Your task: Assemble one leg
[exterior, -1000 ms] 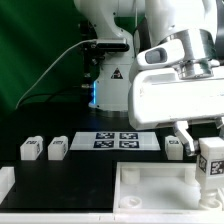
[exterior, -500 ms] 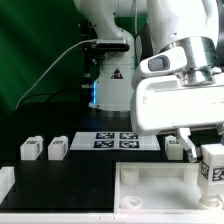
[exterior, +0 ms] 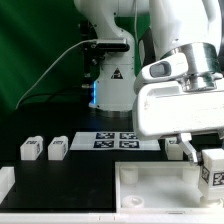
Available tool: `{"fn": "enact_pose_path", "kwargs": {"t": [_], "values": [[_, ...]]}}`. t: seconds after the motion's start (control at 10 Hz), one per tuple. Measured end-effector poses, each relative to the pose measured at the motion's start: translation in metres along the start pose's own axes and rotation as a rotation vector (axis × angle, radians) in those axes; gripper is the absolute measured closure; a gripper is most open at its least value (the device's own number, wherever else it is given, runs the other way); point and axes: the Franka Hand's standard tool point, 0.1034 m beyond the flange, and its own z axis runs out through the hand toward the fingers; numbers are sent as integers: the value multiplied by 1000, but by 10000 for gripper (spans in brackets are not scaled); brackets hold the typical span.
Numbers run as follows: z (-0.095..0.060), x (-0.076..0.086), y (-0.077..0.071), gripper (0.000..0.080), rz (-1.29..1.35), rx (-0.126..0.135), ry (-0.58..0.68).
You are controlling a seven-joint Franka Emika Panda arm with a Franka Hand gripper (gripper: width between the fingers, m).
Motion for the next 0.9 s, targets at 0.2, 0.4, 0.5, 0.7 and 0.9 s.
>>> {"fn": "enact_pose_path", "kwargs": {"t": [0.2,0.4,0.5,0.7,0.9], "values": [[0,0,0,506,16,-7,-4],[1,-2,0,506,16,-6,-18],[1,-2,0,402,16,-6,-19],[1,-3,0,184,16,-6,-20],[1,-3,0,157,16,-6,-20]]}}
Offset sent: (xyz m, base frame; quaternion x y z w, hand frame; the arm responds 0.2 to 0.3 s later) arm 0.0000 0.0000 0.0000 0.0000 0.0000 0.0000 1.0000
